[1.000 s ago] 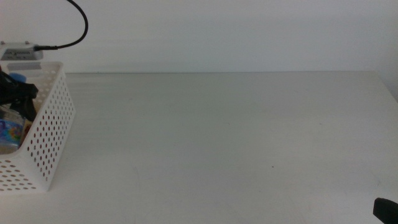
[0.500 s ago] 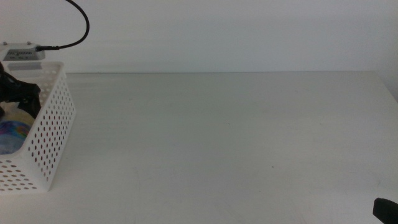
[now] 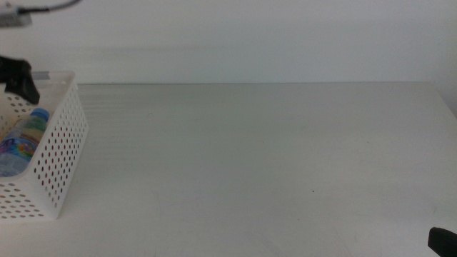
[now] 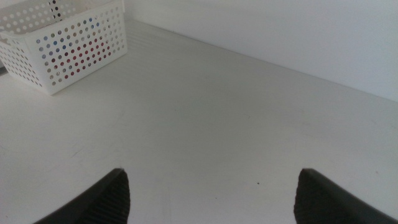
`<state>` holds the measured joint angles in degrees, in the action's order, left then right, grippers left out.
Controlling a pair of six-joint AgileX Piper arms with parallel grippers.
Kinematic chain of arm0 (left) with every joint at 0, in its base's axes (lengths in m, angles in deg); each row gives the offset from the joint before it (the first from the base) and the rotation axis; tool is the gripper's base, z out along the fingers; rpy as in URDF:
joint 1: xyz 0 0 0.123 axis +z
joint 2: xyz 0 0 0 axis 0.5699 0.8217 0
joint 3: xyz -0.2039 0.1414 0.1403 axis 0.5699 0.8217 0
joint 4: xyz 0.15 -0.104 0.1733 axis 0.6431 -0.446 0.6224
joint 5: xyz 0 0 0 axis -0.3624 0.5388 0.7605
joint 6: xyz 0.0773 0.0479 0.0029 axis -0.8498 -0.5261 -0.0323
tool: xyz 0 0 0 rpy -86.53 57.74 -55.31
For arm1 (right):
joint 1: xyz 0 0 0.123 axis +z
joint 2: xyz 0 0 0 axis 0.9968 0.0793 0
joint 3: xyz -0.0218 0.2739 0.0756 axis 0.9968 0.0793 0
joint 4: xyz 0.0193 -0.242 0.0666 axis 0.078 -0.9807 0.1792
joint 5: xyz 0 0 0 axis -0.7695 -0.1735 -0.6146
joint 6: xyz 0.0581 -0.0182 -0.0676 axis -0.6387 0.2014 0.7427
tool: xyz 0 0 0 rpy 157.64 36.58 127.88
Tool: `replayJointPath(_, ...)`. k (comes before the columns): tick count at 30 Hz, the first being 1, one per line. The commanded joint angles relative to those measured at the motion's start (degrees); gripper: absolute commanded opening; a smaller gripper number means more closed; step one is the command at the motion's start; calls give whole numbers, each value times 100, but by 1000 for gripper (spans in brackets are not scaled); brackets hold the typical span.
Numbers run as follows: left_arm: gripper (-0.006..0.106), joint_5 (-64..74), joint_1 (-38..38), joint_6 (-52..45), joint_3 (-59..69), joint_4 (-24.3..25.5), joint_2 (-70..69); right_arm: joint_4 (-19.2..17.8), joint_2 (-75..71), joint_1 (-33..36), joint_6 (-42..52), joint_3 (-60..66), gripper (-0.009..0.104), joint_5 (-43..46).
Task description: Use arms to grab the bottles and put them into the dustbin to the left of the table.
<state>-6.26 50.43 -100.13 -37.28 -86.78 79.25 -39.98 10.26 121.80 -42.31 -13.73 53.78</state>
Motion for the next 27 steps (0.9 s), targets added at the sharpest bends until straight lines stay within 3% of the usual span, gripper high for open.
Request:
replayJointPath(1,90,-156,-24,-48,-139,-652,-554,-47,56,11,54,-133,74,413)
replayJointPath(4,89,-537,-206,-420,102,-1176,-963,-47,56,11,54,-133,74,413)
replayJointPath(6,87,-886,-455,-569,329,-1232,-1239,-47,56,11,54,-133,74,413)
replayJointPath(16,78,-2660,-1856,-587,1764,-900,-2711,-47,56,11,54,-133,74,413)
replayJointPath(27,77,-4887,-2903,-733,3571,-750,-4149,-47,56,11,54,-133,74,413)
